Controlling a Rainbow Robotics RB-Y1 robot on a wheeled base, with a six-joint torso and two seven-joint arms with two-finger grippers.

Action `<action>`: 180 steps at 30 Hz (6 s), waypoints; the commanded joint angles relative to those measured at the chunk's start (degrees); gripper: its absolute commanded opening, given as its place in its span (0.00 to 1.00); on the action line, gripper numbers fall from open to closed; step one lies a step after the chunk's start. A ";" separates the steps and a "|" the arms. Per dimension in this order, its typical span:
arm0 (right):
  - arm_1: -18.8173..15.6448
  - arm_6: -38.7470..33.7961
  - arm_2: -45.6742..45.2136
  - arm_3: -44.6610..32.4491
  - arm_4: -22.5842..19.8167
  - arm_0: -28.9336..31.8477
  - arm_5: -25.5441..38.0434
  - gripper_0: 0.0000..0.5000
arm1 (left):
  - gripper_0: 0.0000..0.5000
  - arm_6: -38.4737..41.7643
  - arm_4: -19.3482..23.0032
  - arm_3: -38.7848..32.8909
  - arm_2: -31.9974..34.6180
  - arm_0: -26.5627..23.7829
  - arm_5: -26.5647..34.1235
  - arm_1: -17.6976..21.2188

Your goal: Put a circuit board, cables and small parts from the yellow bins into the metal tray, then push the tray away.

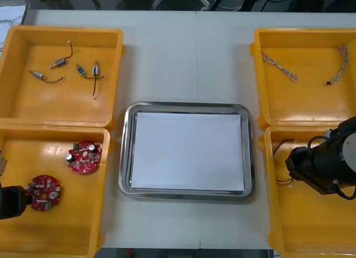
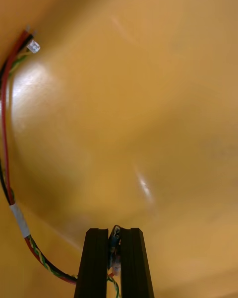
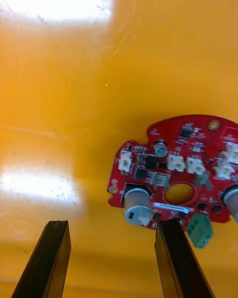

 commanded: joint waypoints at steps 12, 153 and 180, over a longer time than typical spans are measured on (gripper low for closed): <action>-11.89 -0.21 -9.95 -5.18 -14.47 4.94 1.06 0.00 | 1.00 -4.27 0.98 -8.90 1.51 0.06 2.49 -3.49; -36.15 47.08 14.75 -3.86 -9.55 22.60 -44.47 1.00 | 0.00 52.42 -4.65 -6.88 -55.88 -66.30 26.66 -1.64; -36.06 45.76 22.05 0.00 -1.81 21.64 -51.59 1.00 | 0.00 59.28 -13.79 2.88 -71.61 -68.59 18.31 -9.90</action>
